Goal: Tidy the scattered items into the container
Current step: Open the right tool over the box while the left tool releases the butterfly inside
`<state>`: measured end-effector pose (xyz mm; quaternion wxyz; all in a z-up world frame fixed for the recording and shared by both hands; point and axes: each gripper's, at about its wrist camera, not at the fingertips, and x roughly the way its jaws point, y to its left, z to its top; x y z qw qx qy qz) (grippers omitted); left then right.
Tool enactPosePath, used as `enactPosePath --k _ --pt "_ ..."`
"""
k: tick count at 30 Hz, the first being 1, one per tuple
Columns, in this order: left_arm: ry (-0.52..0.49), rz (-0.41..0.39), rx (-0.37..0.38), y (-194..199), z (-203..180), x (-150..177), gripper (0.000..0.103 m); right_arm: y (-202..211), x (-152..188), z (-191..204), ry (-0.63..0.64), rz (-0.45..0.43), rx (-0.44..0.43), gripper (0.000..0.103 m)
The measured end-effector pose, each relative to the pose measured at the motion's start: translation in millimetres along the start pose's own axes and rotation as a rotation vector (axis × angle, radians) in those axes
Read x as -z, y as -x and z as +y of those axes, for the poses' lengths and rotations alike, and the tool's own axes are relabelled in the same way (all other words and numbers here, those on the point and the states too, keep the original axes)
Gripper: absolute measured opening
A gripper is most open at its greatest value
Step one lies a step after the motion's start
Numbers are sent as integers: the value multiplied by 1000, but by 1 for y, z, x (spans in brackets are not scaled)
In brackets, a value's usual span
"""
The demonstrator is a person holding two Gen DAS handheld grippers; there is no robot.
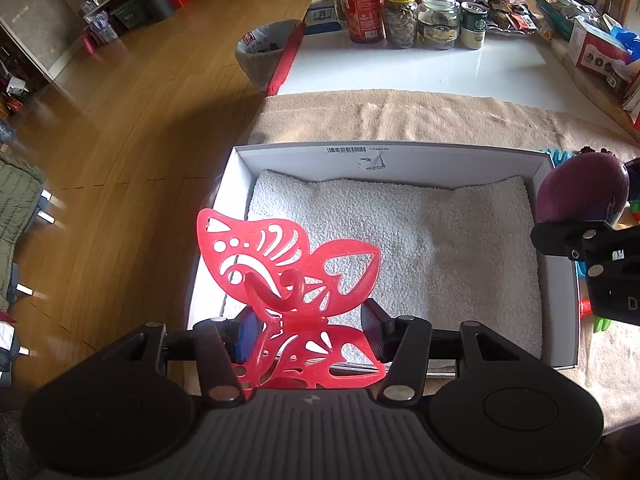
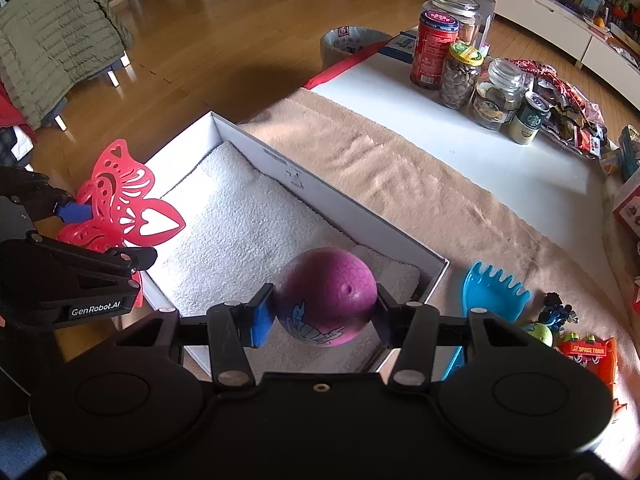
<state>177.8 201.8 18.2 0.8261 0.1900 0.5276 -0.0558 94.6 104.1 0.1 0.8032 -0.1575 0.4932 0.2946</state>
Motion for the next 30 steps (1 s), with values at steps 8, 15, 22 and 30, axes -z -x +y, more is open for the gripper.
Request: enactPosePath --k 8,15,22,30 --pt "-10 9 -22 -5 -4 -5 60 -3 -1 -2 -1 6 -9 50" --pt "-27 -2 -50 -3 -2 -5 78 -10 -4 0 1 11 -15 50" --pt "-44 9 -28 -4 -6 5 81 -11 -8 2 -1 11 -16 50" --pt "-52 6 -26 -4 -10 12 81 -9 -13 -3 -48 -30 -41 56"
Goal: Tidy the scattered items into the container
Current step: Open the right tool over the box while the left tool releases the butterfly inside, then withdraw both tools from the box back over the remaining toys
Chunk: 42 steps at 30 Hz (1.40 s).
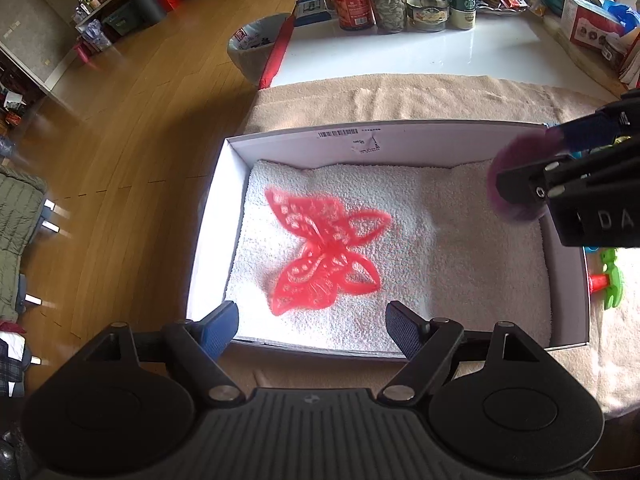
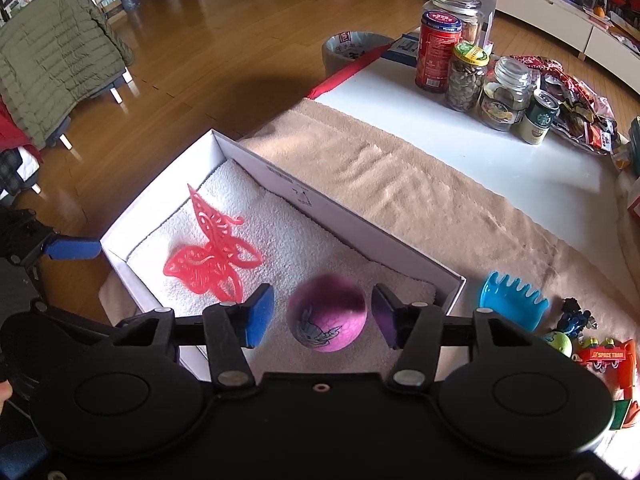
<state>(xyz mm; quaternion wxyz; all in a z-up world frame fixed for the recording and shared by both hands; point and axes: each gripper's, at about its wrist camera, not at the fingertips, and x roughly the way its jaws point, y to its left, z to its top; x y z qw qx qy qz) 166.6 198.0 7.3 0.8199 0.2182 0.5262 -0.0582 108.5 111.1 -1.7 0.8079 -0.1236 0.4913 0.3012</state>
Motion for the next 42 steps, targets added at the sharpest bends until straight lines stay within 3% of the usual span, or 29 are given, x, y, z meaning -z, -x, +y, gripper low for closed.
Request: enactPosePath --k 7,12,20,34,42 --pt "2 -8 -7 2 1 4 82 14 4 -4 0 -40 -8 57" --pt "1 -24 -5 11 -4 9 83 28 14 -11 -5 -65 -14 67" --pt "-10 -75 21 36 -27 14 87 53 35 -38 -47 -104 0 69" --pt "-42 -180 105 82 -129 26 96 95 124 -118 -170 -134 71 72" --pt "-73 -182 171 85 -197 24 99 103 178 -185 -340 -126 113 72"
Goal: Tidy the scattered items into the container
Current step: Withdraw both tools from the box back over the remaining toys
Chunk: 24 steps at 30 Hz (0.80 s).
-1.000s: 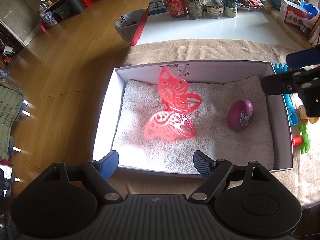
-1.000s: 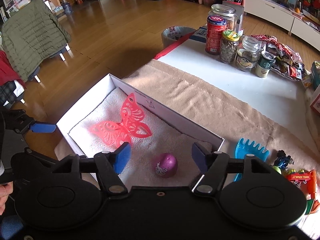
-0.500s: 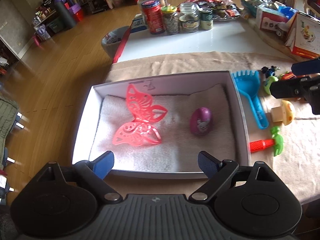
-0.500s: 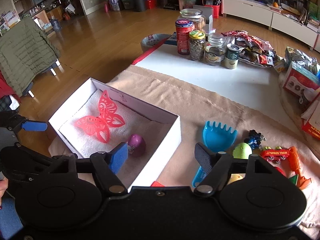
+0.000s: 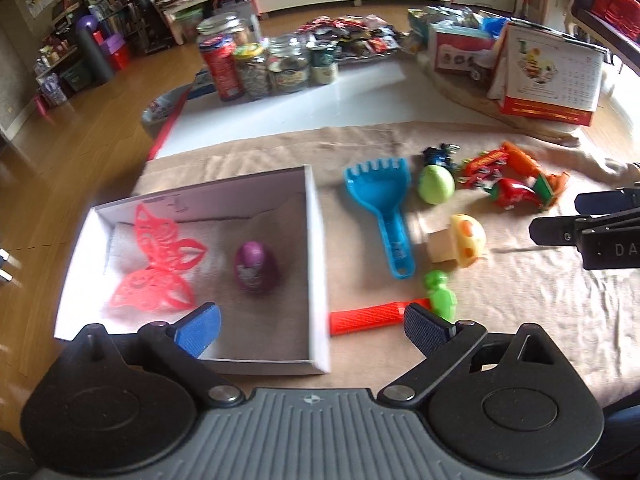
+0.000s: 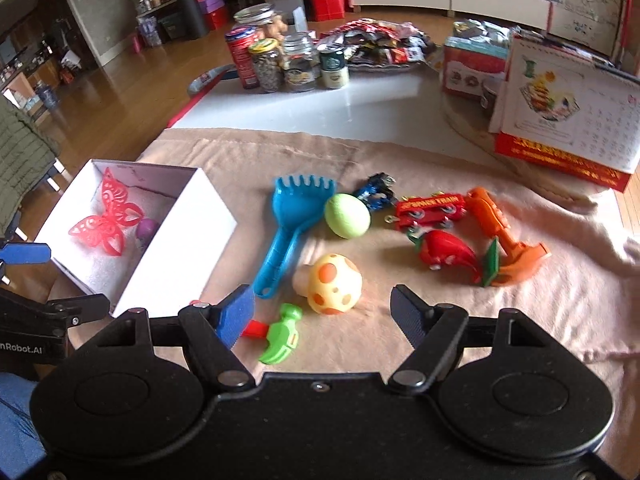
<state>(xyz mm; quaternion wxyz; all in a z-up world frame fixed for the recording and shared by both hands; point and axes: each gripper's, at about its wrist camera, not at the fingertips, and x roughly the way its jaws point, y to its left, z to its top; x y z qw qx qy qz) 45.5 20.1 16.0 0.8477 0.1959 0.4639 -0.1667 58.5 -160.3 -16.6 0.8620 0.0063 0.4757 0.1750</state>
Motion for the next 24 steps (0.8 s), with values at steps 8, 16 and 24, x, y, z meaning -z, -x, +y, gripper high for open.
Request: enactPosePath --k 8,16,24 --pt "-24 46 87 -37 -53 -3 99 -7 15 -69 -159 10 57 73" --pt "-41 85 116 -84 -77 -6 99 -32 14 -122 -269 27 145 73" --pt "-103 131 121 -123 -94 -9 99 -66 -8 -159 -334 24 226 73"
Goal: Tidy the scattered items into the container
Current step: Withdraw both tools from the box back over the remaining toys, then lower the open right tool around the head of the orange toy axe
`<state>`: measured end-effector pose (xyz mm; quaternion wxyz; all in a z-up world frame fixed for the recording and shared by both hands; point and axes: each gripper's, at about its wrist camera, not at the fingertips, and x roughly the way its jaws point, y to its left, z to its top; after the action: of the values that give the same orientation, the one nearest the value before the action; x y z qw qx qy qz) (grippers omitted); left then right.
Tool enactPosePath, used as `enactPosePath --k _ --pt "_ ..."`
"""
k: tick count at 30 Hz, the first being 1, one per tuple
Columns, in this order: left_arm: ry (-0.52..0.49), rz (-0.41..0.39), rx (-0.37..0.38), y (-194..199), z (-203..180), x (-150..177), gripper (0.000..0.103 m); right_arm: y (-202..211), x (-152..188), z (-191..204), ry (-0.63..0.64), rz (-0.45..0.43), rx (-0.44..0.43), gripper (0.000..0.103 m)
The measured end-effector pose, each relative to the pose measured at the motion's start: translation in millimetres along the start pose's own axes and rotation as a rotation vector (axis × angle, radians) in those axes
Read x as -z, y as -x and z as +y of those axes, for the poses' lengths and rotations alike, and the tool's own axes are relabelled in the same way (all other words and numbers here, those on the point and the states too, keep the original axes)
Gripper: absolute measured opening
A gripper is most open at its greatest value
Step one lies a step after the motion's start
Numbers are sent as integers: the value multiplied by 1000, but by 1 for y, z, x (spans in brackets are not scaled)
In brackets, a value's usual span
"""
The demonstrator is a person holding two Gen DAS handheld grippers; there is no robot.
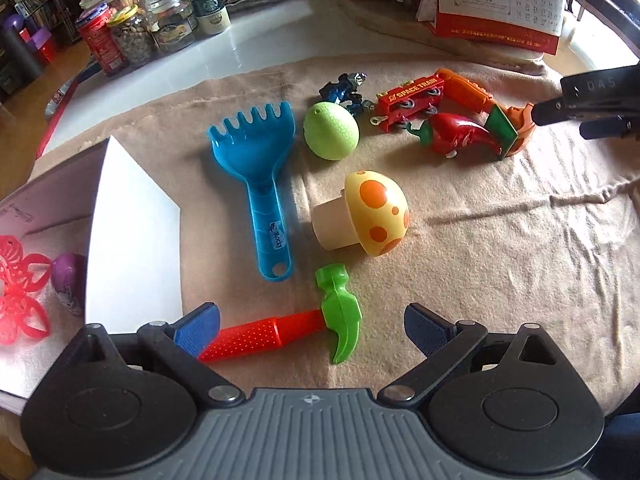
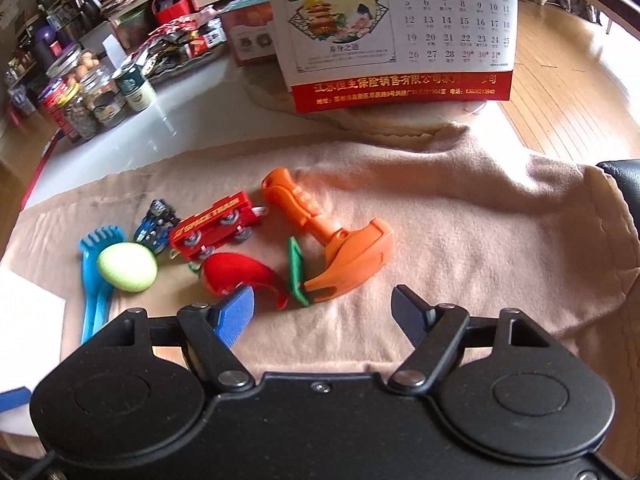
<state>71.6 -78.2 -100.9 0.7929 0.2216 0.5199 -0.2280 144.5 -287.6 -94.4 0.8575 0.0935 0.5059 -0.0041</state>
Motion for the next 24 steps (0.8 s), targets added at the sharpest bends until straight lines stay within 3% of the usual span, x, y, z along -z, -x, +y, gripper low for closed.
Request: enactPosePath --k 5,10,16,24 --pt "-44 3 11 -1 -12 1 99 -26 -14 -19 -100 5 41 73" --pt "-100 -9 10 3 -20 5 99 -45 -26 -13 -65 20 90 73" --pt "-68 -8 29 4 -14 2 99 -69 -27 -2 -53 64 133 73" --pt "-39 -7 7 1 -7 -4 99 -74 -14 -9 38 140 262 73"
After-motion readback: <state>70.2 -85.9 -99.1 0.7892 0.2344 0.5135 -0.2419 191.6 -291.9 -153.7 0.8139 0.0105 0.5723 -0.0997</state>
